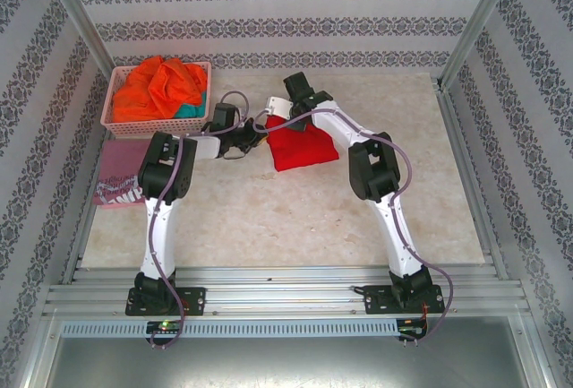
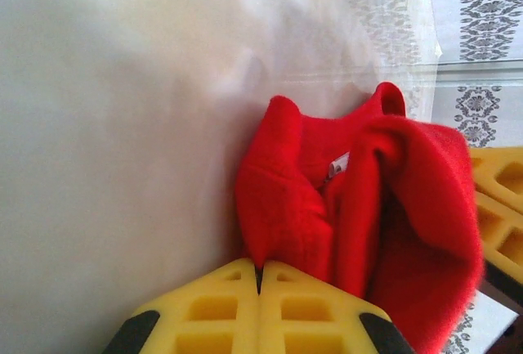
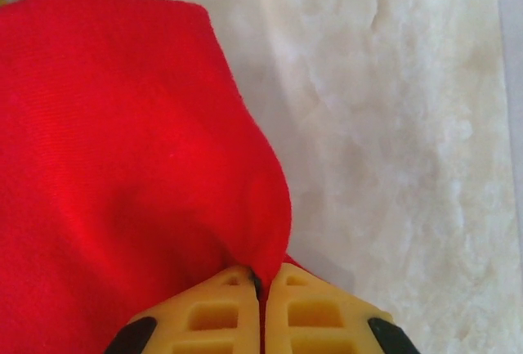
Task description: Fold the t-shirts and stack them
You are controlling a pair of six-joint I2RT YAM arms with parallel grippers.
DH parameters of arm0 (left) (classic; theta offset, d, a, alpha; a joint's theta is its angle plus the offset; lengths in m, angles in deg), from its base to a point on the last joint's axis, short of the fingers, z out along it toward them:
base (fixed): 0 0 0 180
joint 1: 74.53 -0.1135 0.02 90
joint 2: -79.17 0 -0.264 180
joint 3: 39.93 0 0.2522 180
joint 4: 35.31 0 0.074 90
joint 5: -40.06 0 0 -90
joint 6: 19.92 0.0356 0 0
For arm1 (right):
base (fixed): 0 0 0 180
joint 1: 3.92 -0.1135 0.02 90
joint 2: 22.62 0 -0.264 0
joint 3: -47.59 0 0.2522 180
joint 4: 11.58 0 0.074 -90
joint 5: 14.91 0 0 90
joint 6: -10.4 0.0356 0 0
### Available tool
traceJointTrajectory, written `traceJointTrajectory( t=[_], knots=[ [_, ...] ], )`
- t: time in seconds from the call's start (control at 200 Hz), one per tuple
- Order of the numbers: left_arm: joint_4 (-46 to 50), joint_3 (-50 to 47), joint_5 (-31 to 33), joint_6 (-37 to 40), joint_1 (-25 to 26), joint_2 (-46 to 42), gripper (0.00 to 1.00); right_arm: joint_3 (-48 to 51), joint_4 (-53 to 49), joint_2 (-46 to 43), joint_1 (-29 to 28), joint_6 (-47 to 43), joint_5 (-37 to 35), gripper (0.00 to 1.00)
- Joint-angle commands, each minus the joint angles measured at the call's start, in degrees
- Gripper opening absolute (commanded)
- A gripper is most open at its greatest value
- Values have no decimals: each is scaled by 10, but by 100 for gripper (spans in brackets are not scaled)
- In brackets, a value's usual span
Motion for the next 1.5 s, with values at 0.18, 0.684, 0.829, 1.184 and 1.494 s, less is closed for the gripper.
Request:
traceJointTrajectory(
  t=[0.18,0.684,0.829,1.184,1.494],
  knots=[
    [-13,-117,72,-12,-25,-101,38,73,44,-83,-1,57,-10,58],
    [53,-54,144,86,71,-136,42,184,96,-159,75,503,65,74],
    [113,23,138,104,108,-94,22,139,39,-113,86,546,75,68],
    [192,100,158,122,115,-17,33,49,-19,-23,126,667,57,60],
    [139,12,154,155,118,-118,72,247,110,-175,136,646,31,78]
  ],
)
